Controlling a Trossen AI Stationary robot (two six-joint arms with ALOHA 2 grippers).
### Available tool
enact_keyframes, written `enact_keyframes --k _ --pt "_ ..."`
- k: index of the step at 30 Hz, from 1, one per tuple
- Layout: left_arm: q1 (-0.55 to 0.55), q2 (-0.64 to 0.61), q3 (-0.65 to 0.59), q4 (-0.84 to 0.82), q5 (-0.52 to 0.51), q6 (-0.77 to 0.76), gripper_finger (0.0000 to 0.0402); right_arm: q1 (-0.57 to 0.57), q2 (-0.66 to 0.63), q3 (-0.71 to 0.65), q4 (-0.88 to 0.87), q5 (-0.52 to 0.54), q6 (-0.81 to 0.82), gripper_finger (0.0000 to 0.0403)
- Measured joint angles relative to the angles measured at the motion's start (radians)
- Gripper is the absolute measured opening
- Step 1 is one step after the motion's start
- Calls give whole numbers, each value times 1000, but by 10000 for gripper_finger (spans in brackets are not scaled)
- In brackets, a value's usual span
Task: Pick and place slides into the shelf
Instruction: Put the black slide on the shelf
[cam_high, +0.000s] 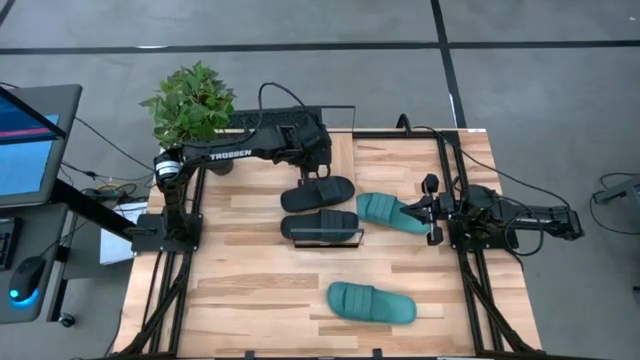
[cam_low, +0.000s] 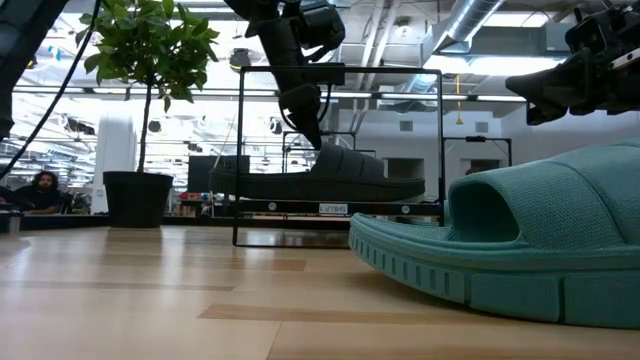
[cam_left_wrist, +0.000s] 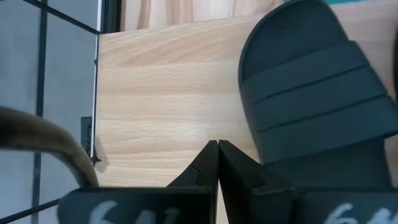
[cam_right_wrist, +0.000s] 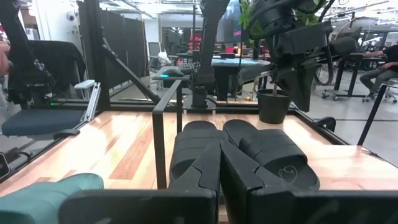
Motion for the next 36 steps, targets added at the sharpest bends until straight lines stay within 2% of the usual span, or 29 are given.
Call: enact_keyframes --k 6,18,26,32,36 --pt "-25 14 0 -8 -50 -36 0 0 0 0 0 0 0 0" --pt "-57 48 0 -54 -42 -88 0 0 0 0 0 0 0 0" --pt "-67 49 -1 -62 22 -93 0 0 0 0 0 0 0 0" --pt "-73 49 -1 -64 162 -71 0 0 0 0 0 0 0 0" --pt "-90 49 -1 -68 169 -36 0 0 0 0 0 0 0 0"
